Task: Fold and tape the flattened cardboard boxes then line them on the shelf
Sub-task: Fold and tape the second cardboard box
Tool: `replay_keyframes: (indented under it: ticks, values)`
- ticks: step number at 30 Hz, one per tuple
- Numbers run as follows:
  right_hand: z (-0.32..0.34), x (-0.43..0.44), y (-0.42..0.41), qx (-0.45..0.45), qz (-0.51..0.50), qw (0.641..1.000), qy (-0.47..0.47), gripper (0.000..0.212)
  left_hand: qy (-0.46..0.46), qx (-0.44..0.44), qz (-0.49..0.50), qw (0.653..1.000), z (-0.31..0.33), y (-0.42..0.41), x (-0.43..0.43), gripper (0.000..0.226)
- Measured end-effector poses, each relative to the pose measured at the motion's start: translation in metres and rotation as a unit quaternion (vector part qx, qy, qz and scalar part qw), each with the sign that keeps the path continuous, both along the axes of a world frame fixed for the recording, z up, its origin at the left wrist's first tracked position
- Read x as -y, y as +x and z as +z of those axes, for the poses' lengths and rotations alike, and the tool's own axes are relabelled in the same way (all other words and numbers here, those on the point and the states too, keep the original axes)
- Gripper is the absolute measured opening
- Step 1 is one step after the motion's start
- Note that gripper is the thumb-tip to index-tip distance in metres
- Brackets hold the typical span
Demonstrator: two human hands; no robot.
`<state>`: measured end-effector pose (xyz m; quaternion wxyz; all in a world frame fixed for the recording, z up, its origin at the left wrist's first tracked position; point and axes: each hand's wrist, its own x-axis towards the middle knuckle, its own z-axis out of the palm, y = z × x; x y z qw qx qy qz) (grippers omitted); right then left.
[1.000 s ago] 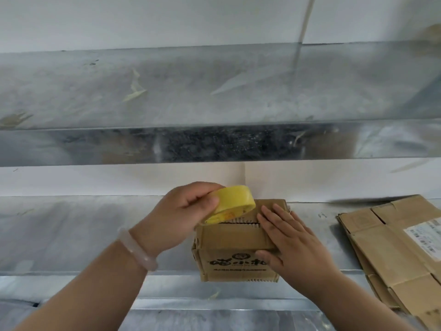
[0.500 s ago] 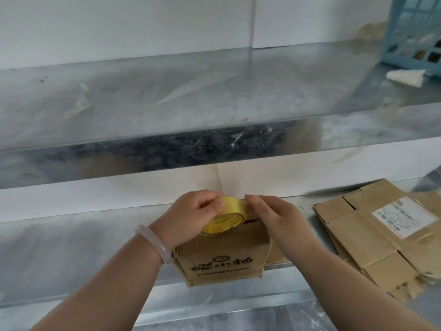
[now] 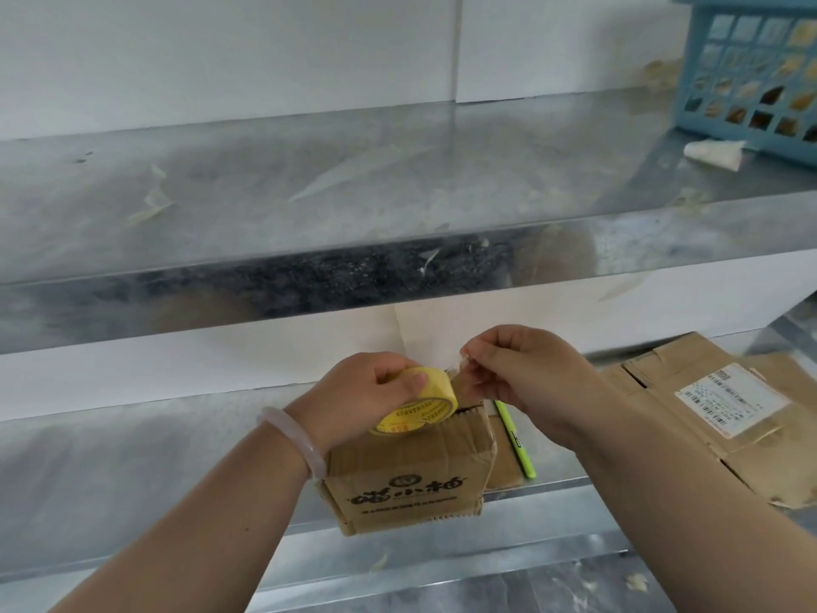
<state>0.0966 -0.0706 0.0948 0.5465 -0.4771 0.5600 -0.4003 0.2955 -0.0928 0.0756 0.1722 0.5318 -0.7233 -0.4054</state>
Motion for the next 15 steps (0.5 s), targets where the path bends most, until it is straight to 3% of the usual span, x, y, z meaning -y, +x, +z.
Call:
replay_keyframes:
  ticks: [4, 8, 12, 15]
  values:
    - [0.003, 0.002, -0.001, 0.06, -0.013, 0.997, 0.035, 0.015, 0.003, 0.008, 0.008, 1.0, -0.002, -0.004, 0.002, 0.024]
    - [-0.017, 0.005, 0.0, 0.012, -0.004, 0.998, 0.06, 0.028, 0.009, 0.005, 0.014, 1.0, -0.001, -0.005, 0.001, 0.025]
    - [-0.035, 0.004, 0.008, 0.068, -0.021, 0.995, 0.073, 0.024, -0.016, -0.013, 0.041, 0.999, -0.004, -0.004, -0.002, 0.027]
    - [-0.046, 0.006, 0.008, 0.008, -0.044, 0.998, 0.043, 0.026, -0.017, -0.023, 0.044, 0.999, -0.008, 0.002, -0.01, 0.035]
